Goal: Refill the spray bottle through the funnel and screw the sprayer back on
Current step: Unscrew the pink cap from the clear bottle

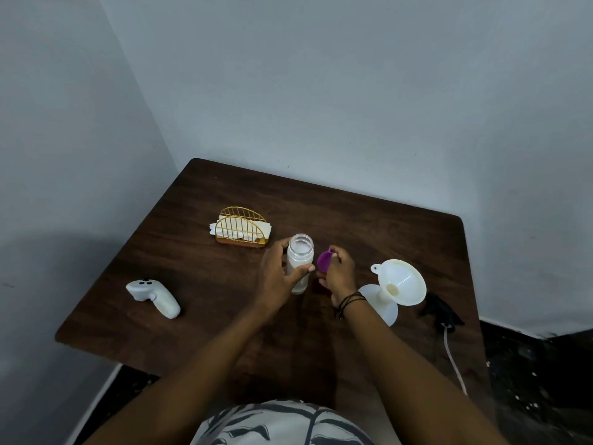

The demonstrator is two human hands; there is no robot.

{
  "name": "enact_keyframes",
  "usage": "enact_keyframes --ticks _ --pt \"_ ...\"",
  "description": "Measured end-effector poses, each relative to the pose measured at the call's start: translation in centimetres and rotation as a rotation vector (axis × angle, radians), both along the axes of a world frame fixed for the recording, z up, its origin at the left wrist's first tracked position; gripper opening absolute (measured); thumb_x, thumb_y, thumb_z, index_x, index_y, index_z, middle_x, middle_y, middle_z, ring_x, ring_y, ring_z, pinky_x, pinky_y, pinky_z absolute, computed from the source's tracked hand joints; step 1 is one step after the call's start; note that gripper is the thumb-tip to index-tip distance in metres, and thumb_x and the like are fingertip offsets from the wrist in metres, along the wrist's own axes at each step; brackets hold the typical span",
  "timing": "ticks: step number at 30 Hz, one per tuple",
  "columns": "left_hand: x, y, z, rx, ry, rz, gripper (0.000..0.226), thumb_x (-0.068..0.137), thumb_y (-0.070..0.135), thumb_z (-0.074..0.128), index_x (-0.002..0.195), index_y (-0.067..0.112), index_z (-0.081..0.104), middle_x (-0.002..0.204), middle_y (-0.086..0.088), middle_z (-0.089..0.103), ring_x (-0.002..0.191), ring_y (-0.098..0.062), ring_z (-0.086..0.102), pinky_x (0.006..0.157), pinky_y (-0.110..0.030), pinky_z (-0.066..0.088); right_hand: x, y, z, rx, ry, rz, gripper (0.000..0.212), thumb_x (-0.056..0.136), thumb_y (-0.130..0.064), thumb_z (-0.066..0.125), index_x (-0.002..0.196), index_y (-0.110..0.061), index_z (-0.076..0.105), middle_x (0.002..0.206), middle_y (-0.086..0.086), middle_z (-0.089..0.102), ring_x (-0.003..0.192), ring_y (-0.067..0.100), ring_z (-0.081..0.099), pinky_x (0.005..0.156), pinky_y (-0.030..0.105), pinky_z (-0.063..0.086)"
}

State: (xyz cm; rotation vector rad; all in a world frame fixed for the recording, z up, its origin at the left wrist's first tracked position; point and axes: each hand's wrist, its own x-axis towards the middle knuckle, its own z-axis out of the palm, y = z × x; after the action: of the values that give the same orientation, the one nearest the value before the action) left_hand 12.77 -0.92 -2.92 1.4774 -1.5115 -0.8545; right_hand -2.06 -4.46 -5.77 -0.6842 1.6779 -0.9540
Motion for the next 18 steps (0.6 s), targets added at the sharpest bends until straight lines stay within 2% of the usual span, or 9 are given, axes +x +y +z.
enact_keyframes --ticks 2,4,8,10,12,16,18 --pt "0.0 0.0 0.0 -0.003 -0.011 -0.004 0.066 0.076 0.038 0.083 0.131 0.019 0.052 0.130 0.001 0.061 0.119 -0.016 0.057 0.094 -0.038 0.053 -0.4 0.2 -1.5 0.044 0.145 0.077 0.032 0.104 -0.025 0.036 0.131 -0.024 0.053 0.121 0.006 0.059 0.081 0.025 0.070 0.064 0.033 0.059" --pt "0.1 0.0 0.1 -0.016 -0.018 -0.004 0.065 0.077 0.039 0.082 0.131 0.018 0.052 0.129 0.001 0.061 0.119 -0.015 0.057 0.094 -0.036 0.053 -0.6 0.3 -2.6 0.057 0.301 0.171 0.030 0.104 -0.025 0.037 0.128 -0.021 0.055 0.120 0.008 0.060 0.080 0.026 0.070 0.061 0.032 0.059" --pt "0.2 0.1 0.2 -0.018 -0.033 -0.003 0.064 0.077 0.041 0.081 0.130 0.019 0.052 0.129 0.002 0.061 0.118 -0.014 0.056 0.092 -0.030 0.051 -0.5 0.2 -3.5 0.079 0.472 0.250 0.016 0.102 -0.025 0.043 0.104 -0.020 0.058 0.109 0.008 0.064 0.086 0.028 0.069 0.075 0.046 0.061" --pt "0.2 0.1 0.2 -0.023 -0.045 -0.005 0.064 0.077 0.041 0.081 0.130 0.021 0.051 0.129 0.002 0.061 0.119 -0.013 0.056 0.093 -0.029 0.051 -0.4 0.1 -3.7 0.072 0.514 0.296 0.012 0.097 -0.017 0.054 0.107 -0.015 0.061 0.110 0.009 0.063 0.091 0.029 0.067 0.077 0.047 0.060" --pt "0.2 0.1 0.2 -0.030 -0.057 -0.004 0.065 0.078 0.043 0.080 0.131 0.021 0.051 0.130 0.003 0.061 0.119 -0.013 0.056 0.094 -0.030 0.051 -0.4 0.0 -3.9 0.066 0.564 0.334 0.020 0.093 -0.012 0.061 0.113 -0.012 0.063 0.112 0.011 0.063 0.094 0.030 0.067 0.079 0.047 0.059" --pt "0.2 0.1 0.2 -0.028 -0.070 -0.002 0.066 0.078 0.045 0.079 0.132 0.019 0.052 0.130 0.002 0.061 0.120 -0.013 0.056 0.096 -0.035 0.051 -0.5 -0.2 -4.0 0.095 0.594 0.375 0.034 0.088 -0.007 0.067 0.121 -0.009 0.061 0.122 0.016 0.058 0.099 0.034 0.066 0.084 0.047 0.058" --pt "0.3 0.1 0.2 -0.029 -0.072 -0.005 0.066 0.078 0.044 0.079 0.132 0.019 0.052 0.131 0.002 0.061 0.121 -0.014 0.055 0.097 -0.037 0.052 -0.5 -0.2 -3.6 0.132 0.599 0.366 0.034 0.089 -0.010 0.066 0.123 -0.009 0.060 0.127 0.017 0.053 0.102 0.034 0.064 0.087 0.046 0.056"
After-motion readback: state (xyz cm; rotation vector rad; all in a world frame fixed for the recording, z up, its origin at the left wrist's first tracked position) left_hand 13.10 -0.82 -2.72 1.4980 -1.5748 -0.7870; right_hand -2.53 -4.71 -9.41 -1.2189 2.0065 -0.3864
